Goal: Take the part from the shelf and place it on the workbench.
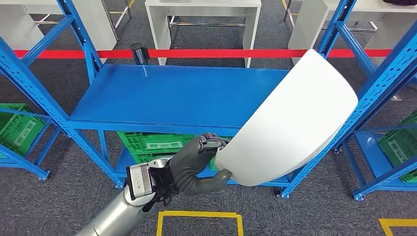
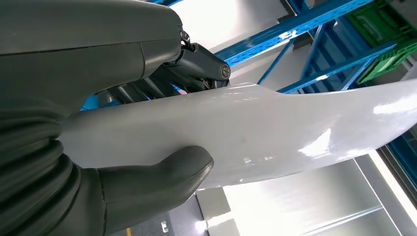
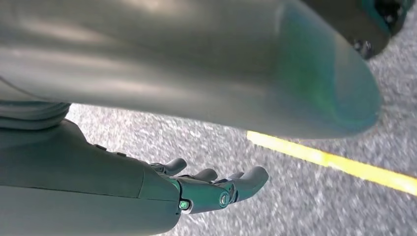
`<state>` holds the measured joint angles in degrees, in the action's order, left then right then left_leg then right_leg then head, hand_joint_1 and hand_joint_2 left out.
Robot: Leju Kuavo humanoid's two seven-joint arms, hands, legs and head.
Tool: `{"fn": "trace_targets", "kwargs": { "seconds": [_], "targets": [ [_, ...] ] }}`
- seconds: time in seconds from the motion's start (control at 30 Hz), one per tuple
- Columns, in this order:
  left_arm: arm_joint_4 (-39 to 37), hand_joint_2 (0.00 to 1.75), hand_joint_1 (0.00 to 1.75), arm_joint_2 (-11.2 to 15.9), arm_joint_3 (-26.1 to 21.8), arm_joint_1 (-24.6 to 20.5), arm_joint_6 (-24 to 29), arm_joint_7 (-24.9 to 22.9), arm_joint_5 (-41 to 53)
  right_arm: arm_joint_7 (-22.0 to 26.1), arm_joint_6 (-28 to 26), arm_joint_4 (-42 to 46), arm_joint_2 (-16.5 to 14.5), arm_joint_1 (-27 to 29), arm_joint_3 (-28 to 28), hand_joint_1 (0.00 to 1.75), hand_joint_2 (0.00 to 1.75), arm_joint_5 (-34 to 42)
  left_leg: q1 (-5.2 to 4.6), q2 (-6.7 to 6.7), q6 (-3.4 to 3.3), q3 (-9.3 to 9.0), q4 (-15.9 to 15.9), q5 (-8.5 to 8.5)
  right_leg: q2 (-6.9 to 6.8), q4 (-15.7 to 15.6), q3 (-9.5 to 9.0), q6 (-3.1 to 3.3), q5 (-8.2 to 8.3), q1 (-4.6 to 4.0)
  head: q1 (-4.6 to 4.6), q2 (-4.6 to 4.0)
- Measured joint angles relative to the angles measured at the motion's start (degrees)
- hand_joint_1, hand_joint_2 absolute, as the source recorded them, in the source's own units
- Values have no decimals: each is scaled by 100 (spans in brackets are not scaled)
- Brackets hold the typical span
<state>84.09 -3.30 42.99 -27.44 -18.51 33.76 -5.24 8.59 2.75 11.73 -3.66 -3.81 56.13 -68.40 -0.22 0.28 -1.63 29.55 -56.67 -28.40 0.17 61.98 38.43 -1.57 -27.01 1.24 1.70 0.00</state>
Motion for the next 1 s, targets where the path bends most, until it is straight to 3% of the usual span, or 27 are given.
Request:
{"fn": "trace_targets", "kwargs": {
  "seconds": [0.07,0.1,0.13,0.17,0.23,0.3,0.33,0.43,0.5,0.57,0.6,0.63,0.67,0.7,0.77,0.83,0.93,1.0],
  "targets": [
    [-11,175,175,-3,1,2,-3,-8,3,44,18,-1,-1,-1,0,0,0,2,-6,9,-38,136,-13,110,1,688,220,-50,-525,0,-32,0],
    [-16,175,175,-3,2,4,-3,-15,5,59,22,-1,-1,-1,0,0,0,3,-9,12,-39,216,-30,161,1,1009,296,-68,-672,0,-39,0],
    [-20,175,175,-3,3,6,-4,-23,8,66,22,-1,1,-1,0,0,0,3,-11,15,-35,302,-55,207,0,1195,300,-81,-708,1,-42,0],
    [-22,175,175,-3,4,6,-4,-30,9,67,22,-1,3,-1,0,0,0,3,-9,18,-24,387,-86,247,-1,1187,204,-87,-640,2,-46,0],
    [-21,175,175,-3,4,4,-4,-41,10,64,25,-1,7,-7,0,0,0,5,0,18,12,537,-166,307,-4,608,-281,-87,-412,10,-56,1],
    [-11,175,175,-7,7,0,-7,-55,11,-2,28,-1,9,-18,8,0,0,53,-10,16,70,639,-246,353,5,-47,-735,-18,-358,-9,-66,2],
    [-5,175,175,-10,13,-4,-12,-61,11,-101,18,-1,9,-22,27,0,0,111,-17,15,103,665,-273,378,13,-213,-830,33,-389,-22,-67,2],
    [12,175,175,-12,36,-13,-26,-92,10,-609,-48,-2,9,-18,186,0,0,357,-16,3,212,707,-282,441,13,-271,-777,180,-341,-28,-55,1],
    [21,175,175,-6,50,-14,-29,-109,9,-808,-73,-3,14,-14,297,0,0,444,-2,-8,277,817,-507,182,-6,-297,-686,259,-227,-7,-33,1],
    [28,175,175,-2,66,-14,-31,-123,7,-975,-85,-3,25,-15,382,0,0,514,20,-13,326,1019,-1145,-352,-13,-297,-549,296,-112,-7,-2,0],
    [30,175,175,3,73,-12,-31,-133,7,-1113,-96,-3,33,-14,430,0,0,556,28,-13,344,1102,-1503,-557,-13,-293,-474,295,-56,-9,9,0],
    [31,175,175,8,80,-11,-31,-148,6,-1259,-106,-3,41,-13,480,0,0,590,32,-13,352,1123,-1749,-641,-15,-289,-401,291,-2,-11,14,0],
    [36,175,175,13,86,-10,-31,-166,4,-1390,-114,-3,52,-8,526,0,0,609,34,-13,349,1051,-1808,-599,-17,-284,-329,282,51,-13,19,0],
    [51,175,175,16,91,-10,-31,-186,0,-1492,-124,-3,64,-4,564,0,0,618,34,-13,335,880,-1666,-476,-18,-280,-260,271,104,-15,24,0],
    [117,175,175,16,100,-17,-30,-224,-10,-1569,-130,-3,80,5,625,0,0,634,23,-15,268,306,-905,-273,-15,-275,-152,239,202,-22,34,1],
    [200,175,175,16,113,-29,-30,-241,-23,-1515,-121,-3,92,12,681,0,0,696,-7,-16,203,-105,-261,-291,-12,-284,-112,180,276,-25,33,1],
    [279,175,175,15,132,-40,-43,-256,-40,-1382,-82,-3,105,15,771,0,0,830,-34,-11,94,-130,-60,-264,-19,-328,-116,49,368,-6,38,0],
    [315,175,175,5,141,-43,-54,-264,-44,-1357,-68,-3,112,15,833,0,0,886,-14,-1,8,-85,-14,-149,-14,-145,-30,-13,210,6,21,1]
  ]
}}
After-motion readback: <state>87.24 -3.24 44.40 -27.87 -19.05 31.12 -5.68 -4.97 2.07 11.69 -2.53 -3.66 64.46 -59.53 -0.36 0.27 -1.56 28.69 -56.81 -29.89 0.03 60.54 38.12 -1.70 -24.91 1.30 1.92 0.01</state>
